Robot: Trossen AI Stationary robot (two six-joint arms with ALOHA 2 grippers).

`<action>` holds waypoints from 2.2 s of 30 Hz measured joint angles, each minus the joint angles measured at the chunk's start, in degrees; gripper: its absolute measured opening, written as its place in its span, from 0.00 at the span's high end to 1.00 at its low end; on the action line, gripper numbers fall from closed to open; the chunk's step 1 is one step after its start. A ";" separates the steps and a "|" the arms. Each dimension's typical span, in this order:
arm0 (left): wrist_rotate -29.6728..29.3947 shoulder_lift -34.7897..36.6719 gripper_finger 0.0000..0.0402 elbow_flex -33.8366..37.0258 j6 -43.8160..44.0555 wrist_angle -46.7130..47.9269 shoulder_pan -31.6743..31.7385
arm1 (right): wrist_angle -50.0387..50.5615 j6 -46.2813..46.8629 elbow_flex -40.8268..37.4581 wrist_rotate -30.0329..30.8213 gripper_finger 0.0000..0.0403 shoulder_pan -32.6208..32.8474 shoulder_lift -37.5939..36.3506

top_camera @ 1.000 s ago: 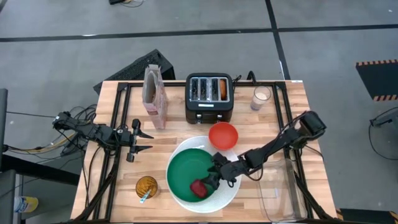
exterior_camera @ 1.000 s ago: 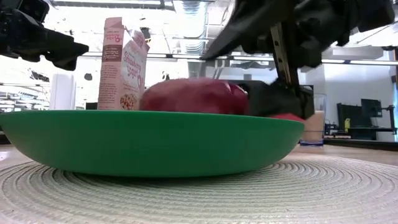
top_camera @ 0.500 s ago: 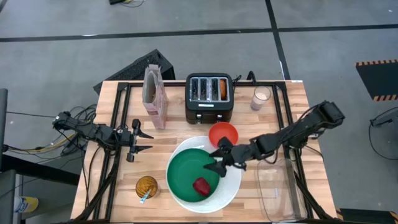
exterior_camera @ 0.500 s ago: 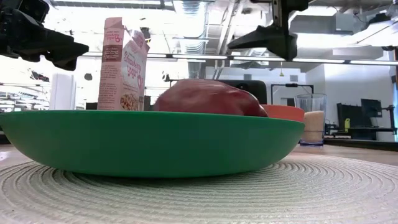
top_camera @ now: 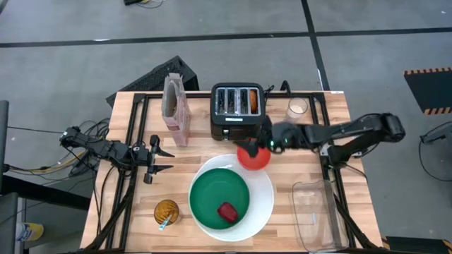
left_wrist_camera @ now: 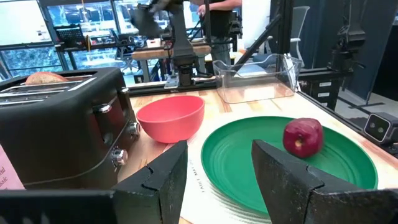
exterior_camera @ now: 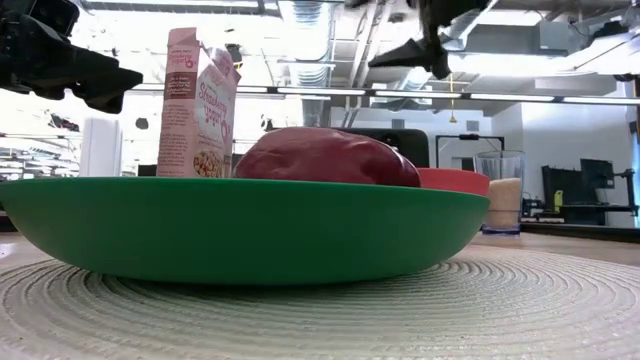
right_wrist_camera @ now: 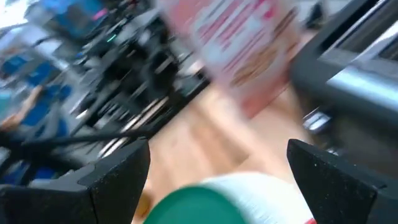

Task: Arrange a breakfast setting
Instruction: Put the bagel on the green plate from the toaster

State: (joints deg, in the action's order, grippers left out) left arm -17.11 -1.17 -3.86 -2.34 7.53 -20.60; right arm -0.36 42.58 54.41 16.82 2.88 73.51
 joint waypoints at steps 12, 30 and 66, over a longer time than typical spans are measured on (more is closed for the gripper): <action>0.01 0.01 0.58 0.00 -0.01 0.00 0.00 | 11.01 -14.04 7.61 -0.11 0.09 -16.89 -0.08; 0.01 -0.02 0.58 -0.01 0.00 -0.01 0.00 | 19.63 -15.77 15.85 1.80 0.10 -28.81 9.14; -0.01 0.01 0.58 0.00 -0.01 0.00 0.00 | 40.31 -10.48 28.64 8.37 0.22 -29.20 26.04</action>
State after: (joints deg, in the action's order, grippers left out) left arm -17.12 -1.17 -3.86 -2.35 7.53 -20.60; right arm 39.95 32.10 83.05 25.19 -26.31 99.55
